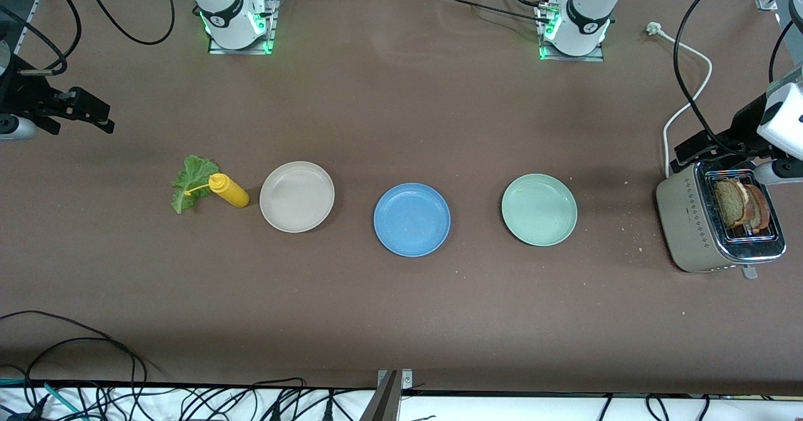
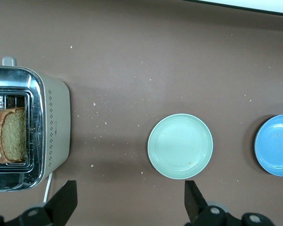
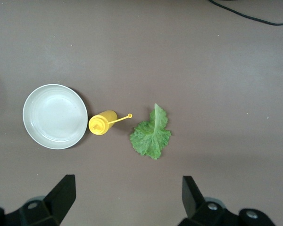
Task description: Make sandwich in blue plate with both arms
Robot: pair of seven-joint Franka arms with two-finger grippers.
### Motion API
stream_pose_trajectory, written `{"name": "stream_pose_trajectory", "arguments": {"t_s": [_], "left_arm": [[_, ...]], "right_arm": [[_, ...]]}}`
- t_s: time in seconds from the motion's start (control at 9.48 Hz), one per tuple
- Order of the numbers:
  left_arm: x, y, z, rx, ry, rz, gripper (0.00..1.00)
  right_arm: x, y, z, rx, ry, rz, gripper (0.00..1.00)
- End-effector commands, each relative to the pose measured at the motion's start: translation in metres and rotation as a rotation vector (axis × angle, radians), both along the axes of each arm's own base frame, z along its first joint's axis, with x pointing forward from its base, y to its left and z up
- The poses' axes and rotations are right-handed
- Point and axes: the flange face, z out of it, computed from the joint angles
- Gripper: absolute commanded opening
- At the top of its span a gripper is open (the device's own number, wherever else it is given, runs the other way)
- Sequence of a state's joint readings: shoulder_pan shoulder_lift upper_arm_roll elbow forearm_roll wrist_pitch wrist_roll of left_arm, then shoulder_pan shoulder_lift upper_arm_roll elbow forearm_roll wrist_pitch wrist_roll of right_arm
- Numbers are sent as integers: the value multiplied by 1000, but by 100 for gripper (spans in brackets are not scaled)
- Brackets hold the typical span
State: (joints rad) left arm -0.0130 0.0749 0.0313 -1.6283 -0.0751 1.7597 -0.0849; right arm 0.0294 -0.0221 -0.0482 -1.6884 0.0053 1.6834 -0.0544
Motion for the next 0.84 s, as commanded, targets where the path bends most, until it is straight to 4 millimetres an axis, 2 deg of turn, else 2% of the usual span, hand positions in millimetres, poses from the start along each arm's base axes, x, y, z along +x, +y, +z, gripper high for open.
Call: {"name": "stream_pose_trajectory", "arguments": {"t_s": [0.0,0.74], "left_arm": [[-5,2,5,24,7,-23,100],[-8,4,3,23,37,-23,100]], "right_arm": [[-1,1,6,4,-4,9,100],[-1,1,6,2,-6,9,100]]}}
